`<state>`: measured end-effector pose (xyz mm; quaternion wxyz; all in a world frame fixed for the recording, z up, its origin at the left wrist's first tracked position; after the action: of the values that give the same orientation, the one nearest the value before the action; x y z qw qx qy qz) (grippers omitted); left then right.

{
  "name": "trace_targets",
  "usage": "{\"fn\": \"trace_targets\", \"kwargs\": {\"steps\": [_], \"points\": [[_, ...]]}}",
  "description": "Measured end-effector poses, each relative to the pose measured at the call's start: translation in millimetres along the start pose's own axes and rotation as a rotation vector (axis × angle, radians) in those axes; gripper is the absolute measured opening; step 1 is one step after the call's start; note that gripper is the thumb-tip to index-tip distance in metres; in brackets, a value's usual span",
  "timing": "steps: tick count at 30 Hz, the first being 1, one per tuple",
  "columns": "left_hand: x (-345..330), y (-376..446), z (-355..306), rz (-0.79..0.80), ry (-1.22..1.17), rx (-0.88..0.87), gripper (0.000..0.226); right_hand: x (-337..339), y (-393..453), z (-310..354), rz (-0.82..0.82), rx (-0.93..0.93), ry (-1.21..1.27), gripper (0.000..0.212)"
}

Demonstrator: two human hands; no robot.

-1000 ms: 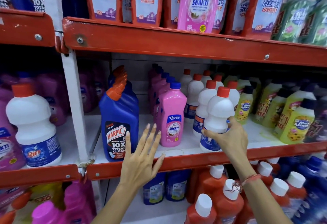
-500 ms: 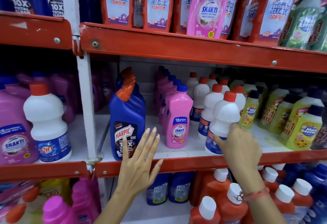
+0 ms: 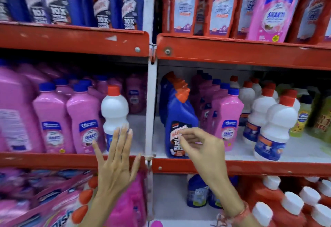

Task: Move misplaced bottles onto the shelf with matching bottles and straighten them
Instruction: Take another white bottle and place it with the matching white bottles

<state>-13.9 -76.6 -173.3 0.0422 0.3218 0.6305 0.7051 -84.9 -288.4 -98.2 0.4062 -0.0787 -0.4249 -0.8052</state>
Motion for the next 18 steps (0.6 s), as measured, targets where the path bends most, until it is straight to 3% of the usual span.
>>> {"fn": "trace_targets", "kwargs": {"steps": [7,13,18], "points": [[1,-16,71,0.057,0.026,0.09,0.085,-93,-13,40,0.187,-0.016,0.228,0.024],[-16,-20,92,0.168,-0.06,0.103,0.098,-159,0,70,0.269,-0.035,0.063,0.079],[-22,-20,98,0.162,-0.053,0.052,0.1,-183,11,72,0.207,-0.078,-0.001,0.075]]}}
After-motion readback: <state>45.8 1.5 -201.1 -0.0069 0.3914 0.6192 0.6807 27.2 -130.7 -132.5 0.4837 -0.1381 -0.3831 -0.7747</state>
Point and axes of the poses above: each hand's wrist, its own y-axis towards the middle knuckle, its own x-axis out of the back of the hand, z = x × y, the point moved 8 cm from there along y, towards the middle knuckle, and after that the axes turned 12 degrees about -y, right-handed, at the moved point
